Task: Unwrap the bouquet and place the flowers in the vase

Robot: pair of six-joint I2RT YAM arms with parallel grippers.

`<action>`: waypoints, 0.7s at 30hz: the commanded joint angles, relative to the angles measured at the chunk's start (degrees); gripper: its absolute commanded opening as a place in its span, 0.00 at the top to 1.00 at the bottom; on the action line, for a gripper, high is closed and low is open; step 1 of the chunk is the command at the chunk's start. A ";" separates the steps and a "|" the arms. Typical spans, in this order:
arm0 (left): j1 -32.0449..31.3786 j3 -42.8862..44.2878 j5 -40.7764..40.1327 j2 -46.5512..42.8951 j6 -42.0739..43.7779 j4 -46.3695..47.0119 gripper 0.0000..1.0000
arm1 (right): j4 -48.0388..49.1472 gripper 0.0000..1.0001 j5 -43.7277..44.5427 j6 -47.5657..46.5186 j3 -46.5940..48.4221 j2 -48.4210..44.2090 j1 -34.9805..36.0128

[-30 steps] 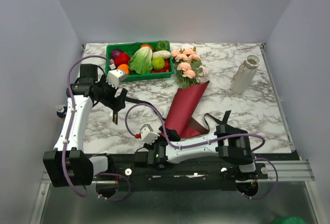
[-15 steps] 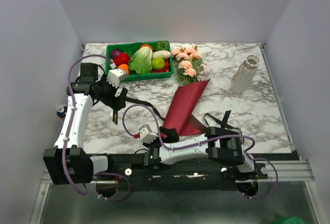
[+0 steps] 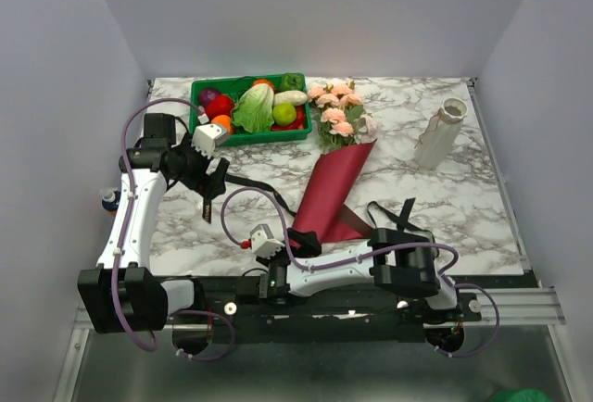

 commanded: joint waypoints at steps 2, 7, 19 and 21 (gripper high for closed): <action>0.18 0.24 1.81 -1.55 0.97 -1.17 0.01 | 10.15 0.12 -1.99 -6.88 -1.77 -1.42 0.46; 0.18 0.33 1.81 -1.38 0.88 -1.09 0.01 | 10.07 0.12 -1.37 -6.71 -2.04 -1.42 0.20; 0.18 0.77 1.81 -0.67 0.44 -0.47 0.01 | 9.28 0.12 2.40 -4.86 -7.92 -4.93 -4.64; 0.18 0.86 1.64 -0.58 0.44 -0.38 0.01 | 9.54 0.12 3.28 -5.12 -8.10 -5.55 -4.64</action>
